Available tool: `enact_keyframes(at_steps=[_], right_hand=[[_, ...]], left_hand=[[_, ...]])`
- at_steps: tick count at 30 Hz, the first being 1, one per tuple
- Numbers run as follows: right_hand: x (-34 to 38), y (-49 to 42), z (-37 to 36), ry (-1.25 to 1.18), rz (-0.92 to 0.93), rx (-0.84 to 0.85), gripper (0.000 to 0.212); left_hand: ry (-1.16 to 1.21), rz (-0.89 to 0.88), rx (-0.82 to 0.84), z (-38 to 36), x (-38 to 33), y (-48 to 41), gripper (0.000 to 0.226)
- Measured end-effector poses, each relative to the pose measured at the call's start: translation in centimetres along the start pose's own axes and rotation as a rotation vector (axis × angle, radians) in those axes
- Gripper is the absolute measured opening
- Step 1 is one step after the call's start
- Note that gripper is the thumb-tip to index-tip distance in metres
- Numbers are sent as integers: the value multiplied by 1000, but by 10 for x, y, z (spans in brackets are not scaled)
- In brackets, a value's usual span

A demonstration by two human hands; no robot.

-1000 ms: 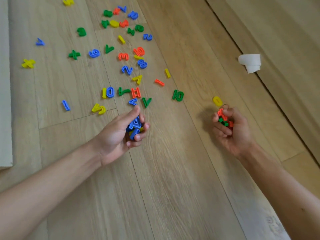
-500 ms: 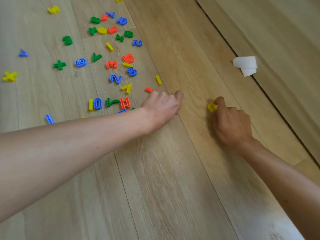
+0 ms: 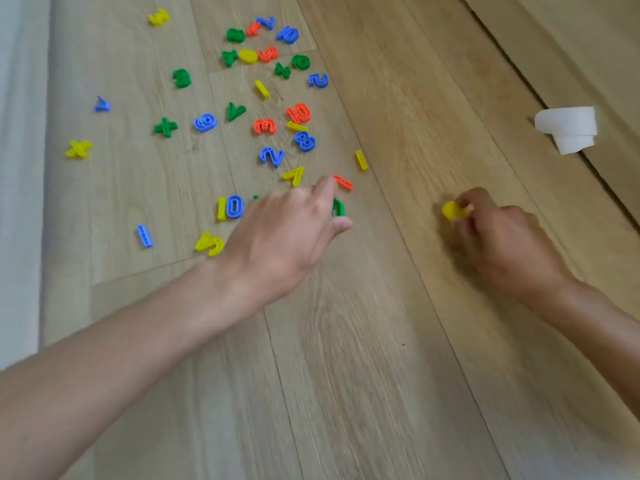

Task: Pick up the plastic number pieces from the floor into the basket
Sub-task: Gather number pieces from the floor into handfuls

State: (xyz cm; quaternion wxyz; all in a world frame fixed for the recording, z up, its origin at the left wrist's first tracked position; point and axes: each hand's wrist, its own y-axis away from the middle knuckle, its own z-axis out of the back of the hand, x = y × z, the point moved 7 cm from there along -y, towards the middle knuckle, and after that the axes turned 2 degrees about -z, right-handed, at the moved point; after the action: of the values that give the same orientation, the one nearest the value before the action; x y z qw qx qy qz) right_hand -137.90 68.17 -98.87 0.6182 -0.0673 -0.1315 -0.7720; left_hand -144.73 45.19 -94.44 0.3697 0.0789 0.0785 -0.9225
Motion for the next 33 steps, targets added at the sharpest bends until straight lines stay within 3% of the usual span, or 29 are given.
enact_keyframes(at_steps=[4,9,18,25,33], right_hand=[[101,-15,-10,-56,281,1,25],[188,-37,-49,148,451,20,27],[206,-38,-65,330,517,-74,33],[206,-46,-62,353,477,-97,67],[205,-55,-76,391,505,-74,54]], left_hand=[[6,234,-13,3,76,44,45],[-67,263,-7,-10,119,47,40],[-264,148,30,-28,122,35,35],[-242,139,69,-34,124,28,40],[-300,-10,113,-38,114,13,44]])
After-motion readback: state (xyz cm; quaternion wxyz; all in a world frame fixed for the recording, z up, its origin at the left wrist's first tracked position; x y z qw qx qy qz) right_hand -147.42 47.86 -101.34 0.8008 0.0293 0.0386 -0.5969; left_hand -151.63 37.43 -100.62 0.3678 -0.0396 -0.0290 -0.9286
